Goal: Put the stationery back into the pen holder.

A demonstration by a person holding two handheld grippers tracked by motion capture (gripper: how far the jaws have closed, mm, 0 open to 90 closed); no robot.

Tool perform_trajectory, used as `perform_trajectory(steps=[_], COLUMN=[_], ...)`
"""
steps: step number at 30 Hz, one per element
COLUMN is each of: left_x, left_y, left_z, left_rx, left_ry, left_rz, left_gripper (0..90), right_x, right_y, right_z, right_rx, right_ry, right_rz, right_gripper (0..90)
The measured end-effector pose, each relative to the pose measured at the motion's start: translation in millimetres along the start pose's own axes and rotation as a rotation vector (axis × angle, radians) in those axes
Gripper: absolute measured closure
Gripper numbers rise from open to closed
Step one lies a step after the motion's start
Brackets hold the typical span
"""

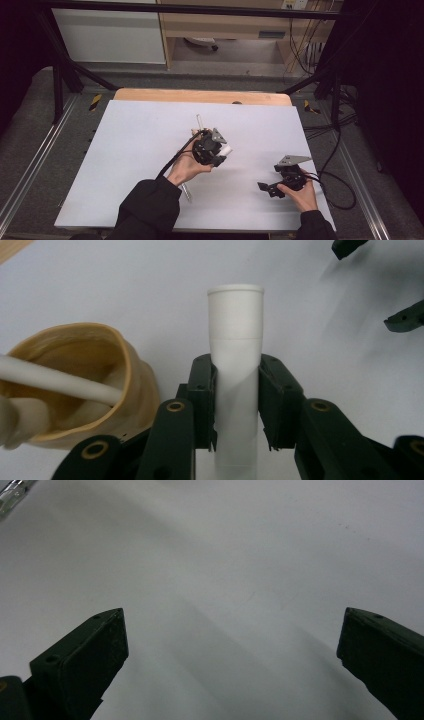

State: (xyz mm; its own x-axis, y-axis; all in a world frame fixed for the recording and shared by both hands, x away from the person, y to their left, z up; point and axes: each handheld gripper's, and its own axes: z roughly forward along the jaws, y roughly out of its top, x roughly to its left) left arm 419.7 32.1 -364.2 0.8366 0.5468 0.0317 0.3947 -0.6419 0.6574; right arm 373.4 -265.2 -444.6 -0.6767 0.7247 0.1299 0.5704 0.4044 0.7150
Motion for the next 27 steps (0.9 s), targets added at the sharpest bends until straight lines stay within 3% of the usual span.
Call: perform_trajectory(steps=[16, 27], left_x=[21.0, 33.0], left_y=[5.1, 16.8], left_z=[-30.8, -37.8], left_rx=[-0.163, -0.226], left_ry=[0.108, 0.155], left_rz=[-0.072, -0.105], left_gripper=[69.2, 69.2], right_x=[0.3, 0.3], right_y=[-0.1, 0.0], right_z=[0.4, 0.6], right_rx=[0.003, 0.004], right_ry=[0.002, 0.002], right_rz=[0.000, 0.000], right_gripper=[0.7, 0.7])
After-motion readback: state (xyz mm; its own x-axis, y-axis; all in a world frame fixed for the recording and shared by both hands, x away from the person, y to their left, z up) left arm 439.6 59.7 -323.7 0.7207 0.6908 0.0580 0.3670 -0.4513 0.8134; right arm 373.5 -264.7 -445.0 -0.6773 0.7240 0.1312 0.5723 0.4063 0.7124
